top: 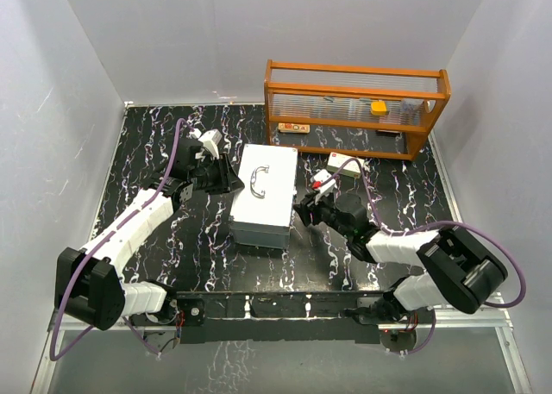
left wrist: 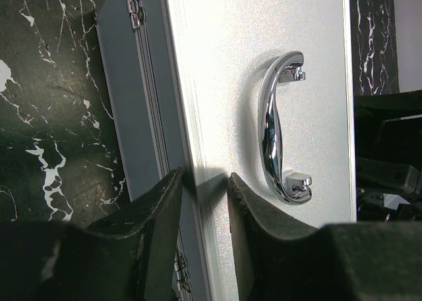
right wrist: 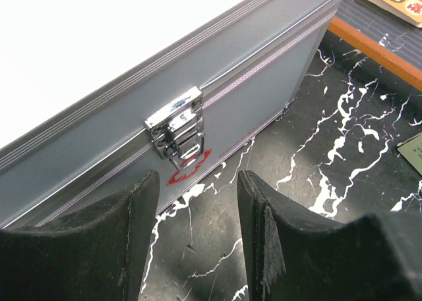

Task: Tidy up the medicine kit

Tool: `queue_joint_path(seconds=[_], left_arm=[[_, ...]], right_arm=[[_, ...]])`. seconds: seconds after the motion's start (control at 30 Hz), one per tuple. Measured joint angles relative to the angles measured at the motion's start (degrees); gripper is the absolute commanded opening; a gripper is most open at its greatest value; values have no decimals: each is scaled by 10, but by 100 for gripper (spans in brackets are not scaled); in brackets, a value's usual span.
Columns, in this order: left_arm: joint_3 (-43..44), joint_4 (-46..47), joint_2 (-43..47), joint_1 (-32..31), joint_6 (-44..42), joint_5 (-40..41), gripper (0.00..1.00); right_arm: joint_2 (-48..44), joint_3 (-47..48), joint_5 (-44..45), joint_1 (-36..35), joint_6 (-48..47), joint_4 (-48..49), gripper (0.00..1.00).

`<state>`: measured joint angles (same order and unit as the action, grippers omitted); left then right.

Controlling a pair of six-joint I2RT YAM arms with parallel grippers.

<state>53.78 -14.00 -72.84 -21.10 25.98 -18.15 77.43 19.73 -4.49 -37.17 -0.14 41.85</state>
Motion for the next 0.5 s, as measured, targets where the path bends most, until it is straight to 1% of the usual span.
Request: queue_joint_path(seconds=[0.3, 0.5], left_arm=[[0, 1, -1, 0, 0, -5, 31], [0, 1, -2, 0, 0, -6, 31]], right_arm=[[45, 4, 56, -14, -5, 48, 49], [55, 4, 90, -18, -12, 82, 47]])
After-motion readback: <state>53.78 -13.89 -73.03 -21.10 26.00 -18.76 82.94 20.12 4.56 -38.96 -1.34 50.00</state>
